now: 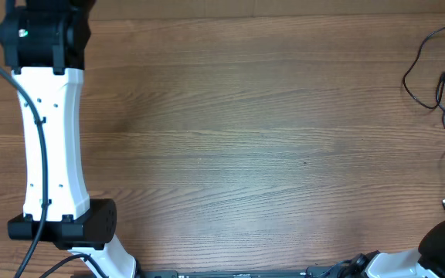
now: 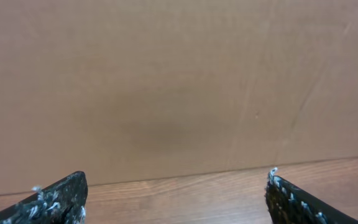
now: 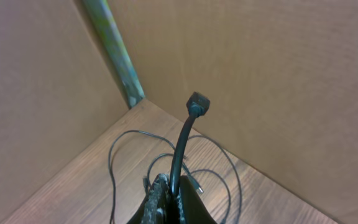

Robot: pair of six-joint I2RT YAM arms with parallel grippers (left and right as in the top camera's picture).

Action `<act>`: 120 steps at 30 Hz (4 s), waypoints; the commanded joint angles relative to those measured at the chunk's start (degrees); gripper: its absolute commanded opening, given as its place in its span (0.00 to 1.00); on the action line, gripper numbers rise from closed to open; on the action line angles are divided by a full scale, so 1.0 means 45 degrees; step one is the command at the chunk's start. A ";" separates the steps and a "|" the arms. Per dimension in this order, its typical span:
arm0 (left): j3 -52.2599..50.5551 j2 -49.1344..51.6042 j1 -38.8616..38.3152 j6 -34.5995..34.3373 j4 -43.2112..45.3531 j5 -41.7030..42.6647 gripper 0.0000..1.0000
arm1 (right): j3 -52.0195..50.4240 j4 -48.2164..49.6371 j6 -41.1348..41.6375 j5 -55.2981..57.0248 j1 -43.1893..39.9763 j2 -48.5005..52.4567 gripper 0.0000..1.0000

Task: Untangle cables

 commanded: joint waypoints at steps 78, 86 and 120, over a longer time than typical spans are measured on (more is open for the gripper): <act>0.0097 -0.0102 -0.0155 0.0636 -0.1744 -0.1064 0.90 | 0.1506 0.4721 -0.2225 -0.0831 -0.4046 -0.1253 0.04; 0.0097 -0.0102 -0.0155 0.0636 -0.1797 -0.1069 0.89 | 0.3473 0.5226 -0.2215 -0.2365 -0.4041 -0.1253 0.04; 0.0097 -0.0102 -0.0155 0.0641 -0.1753 -0.1059 0.89 | -0.4201 0.0991 0.0777 -0.3405 -0.3755 0.1831 0.04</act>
